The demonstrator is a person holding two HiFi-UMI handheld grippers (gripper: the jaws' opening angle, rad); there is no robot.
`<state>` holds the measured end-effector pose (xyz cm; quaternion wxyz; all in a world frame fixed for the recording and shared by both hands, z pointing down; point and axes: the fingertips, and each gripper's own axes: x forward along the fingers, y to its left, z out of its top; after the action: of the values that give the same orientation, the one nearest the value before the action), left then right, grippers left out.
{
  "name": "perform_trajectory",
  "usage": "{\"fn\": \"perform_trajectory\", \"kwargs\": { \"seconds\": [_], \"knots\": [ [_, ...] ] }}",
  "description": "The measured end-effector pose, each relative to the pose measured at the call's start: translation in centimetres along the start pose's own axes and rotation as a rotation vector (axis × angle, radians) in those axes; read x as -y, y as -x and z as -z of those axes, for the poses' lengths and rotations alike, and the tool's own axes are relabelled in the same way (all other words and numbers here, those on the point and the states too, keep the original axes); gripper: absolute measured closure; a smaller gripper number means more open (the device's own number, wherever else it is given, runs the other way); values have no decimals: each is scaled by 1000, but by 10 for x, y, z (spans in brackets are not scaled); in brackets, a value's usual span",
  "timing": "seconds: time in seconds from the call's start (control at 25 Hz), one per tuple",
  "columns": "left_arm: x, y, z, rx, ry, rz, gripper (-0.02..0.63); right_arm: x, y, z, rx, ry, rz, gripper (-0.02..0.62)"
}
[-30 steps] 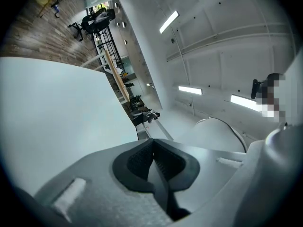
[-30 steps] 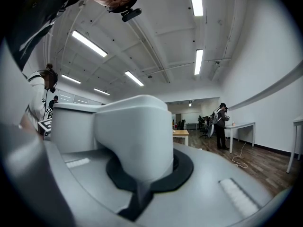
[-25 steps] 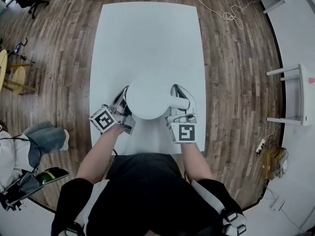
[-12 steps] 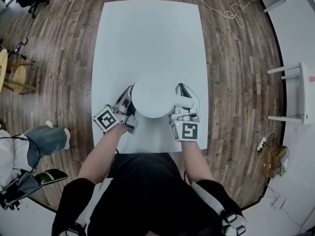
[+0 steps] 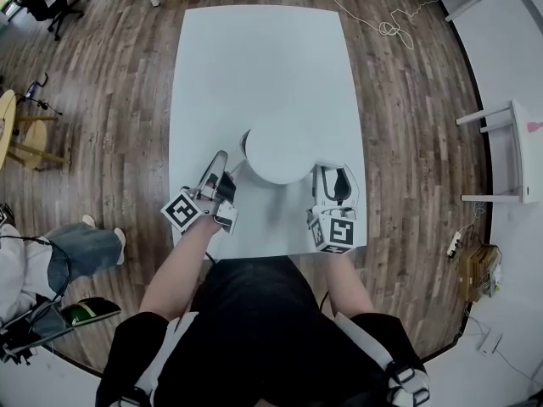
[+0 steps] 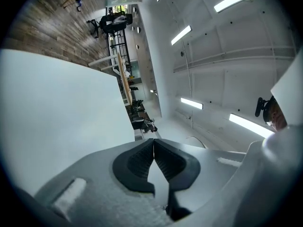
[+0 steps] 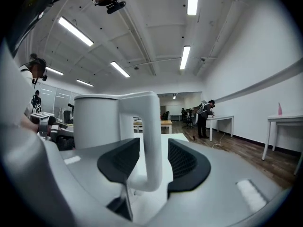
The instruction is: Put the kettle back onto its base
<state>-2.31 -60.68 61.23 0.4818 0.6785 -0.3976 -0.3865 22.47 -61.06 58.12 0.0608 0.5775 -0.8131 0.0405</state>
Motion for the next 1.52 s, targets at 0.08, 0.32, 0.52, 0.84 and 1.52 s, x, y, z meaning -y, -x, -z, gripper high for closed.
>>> {"fn": "perform_trajectory", "kwargs": {
  "seconds": [0.08, 0.32, 0.52, 0.84, 1.52],
  "knots": [
    [5, 16, -2, -6, 8, 12, 606, -5, 12, 0, 1, -2, 21, 423],
    [31, 51, -1, -152, -223, 22, 607, -33, 48, -28, 73, -14, 40, 471],
    [63, 81, -1, -220, -448, 39, 607, -62, 82, -51, 109, -18, 20, 542],
    [104, 158, -15, -213, -688, 65, 607, -126, 137, -63, 145, -48, -21, 591],
    [160, 187, 9, -130, -777, 110, 607, -147, 201, -100, 220, -106, -99, 591]
  ]
}}
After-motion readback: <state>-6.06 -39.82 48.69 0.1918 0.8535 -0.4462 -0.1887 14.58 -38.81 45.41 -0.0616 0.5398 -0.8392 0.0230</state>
